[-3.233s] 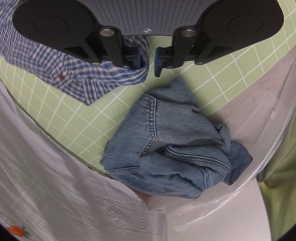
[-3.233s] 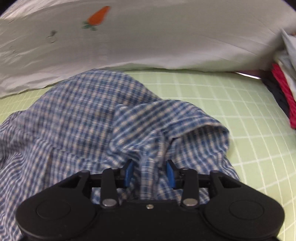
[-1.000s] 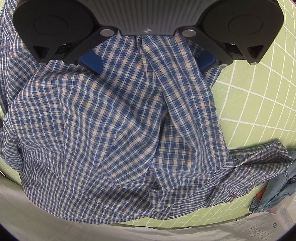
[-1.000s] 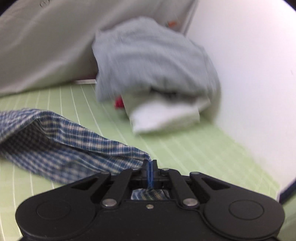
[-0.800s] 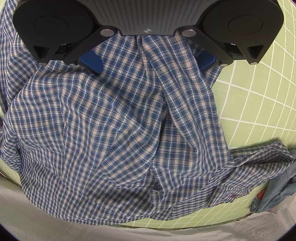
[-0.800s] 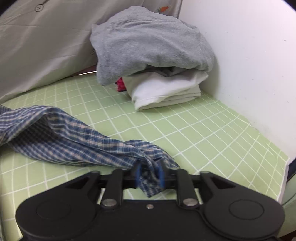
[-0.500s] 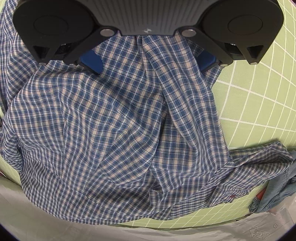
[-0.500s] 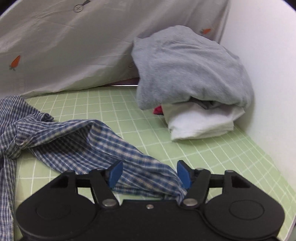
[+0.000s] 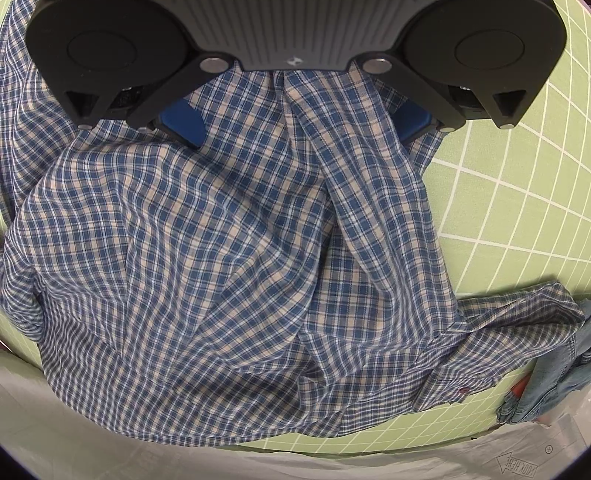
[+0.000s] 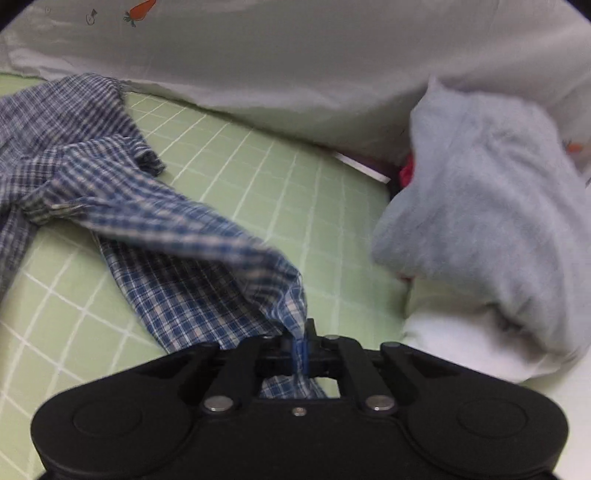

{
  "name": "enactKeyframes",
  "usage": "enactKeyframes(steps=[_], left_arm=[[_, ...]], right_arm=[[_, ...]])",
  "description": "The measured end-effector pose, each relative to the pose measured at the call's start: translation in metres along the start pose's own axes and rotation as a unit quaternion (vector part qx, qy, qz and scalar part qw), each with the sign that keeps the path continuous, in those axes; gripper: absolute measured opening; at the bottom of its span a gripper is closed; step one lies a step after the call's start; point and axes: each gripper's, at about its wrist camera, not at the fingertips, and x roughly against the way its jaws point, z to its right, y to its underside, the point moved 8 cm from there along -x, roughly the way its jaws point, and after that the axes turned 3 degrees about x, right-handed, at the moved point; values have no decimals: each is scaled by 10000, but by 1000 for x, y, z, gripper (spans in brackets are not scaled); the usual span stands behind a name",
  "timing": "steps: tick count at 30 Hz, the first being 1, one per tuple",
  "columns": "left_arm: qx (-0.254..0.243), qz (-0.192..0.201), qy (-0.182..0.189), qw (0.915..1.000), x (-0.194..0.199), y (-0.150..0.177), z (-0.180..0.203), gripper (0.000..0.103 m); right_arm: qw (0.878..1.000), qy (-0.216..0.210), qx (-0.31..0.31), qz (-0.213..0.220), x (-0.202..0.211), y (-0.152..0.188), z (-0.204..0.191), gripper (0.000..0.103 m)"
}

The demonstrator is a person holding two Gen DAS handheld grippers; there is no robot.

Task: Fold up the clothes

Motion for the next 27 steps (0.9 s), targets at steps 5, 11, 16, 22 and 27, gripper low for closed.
enactKeyframes(steps=[5, 11, 16, 22, 27], left_arm=[[13, 15, 0, 10000, 0, 0, 0, 103], [-6, 24, 6, 10000, -1, 0, 0, 103], [-6, 9, 7, 10000, -2, 0, 0, 103], [25, 8, 0, 10000, -2, -1, 1, 103], [43, 11, -6, 10000, -2, -1, 0, 103]], right_arm=[[9800, 1840, 61, 758, 42, -15, 17, 4], [9953, 874, -389, -127, 30, 48, -44, 10], [9917, 96, -1268, -191, 47, 65, -60, 43], [9192, -86, -3935, 148, 64, 76, 0, 67], [7956, -27, -6046, -387, 36, 122, 40, 70]])
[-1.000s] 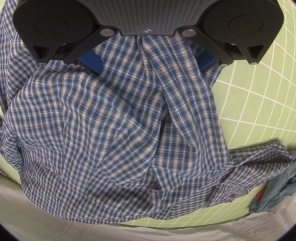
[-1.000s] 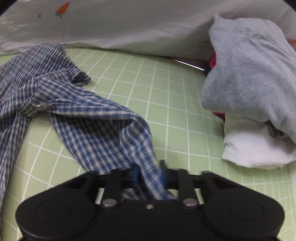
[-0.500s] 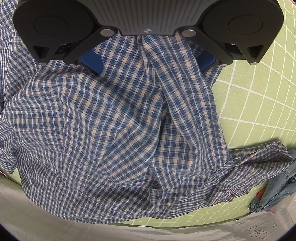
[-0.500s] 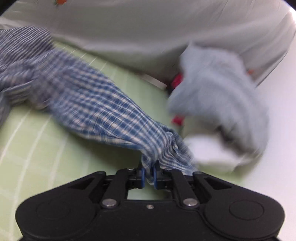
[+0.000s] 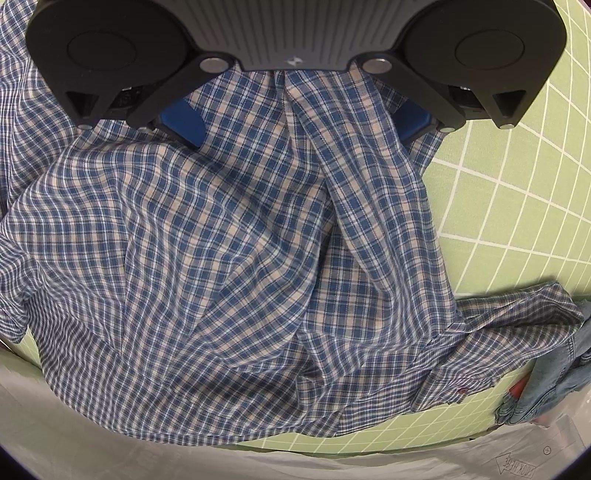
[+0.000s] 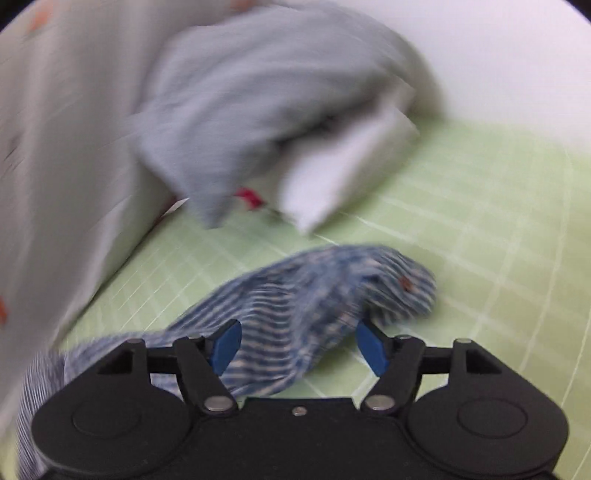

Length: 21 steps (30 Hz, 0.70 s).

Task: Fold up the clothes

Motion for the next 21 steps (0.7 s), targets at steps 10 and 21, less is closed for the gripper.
enactKeyframes(steps=[10, 21], left_arm=[[13, -31, -6, 10000, -1, 0, -1, 103], [24, 9, -1, 10000, -1, 0, -6, 103]], right_arm=[[9952, 378, 862, 273, -37, -43, 5, 8], [9794, 1470, 1315, 431, -46, -87, 47, 17]])
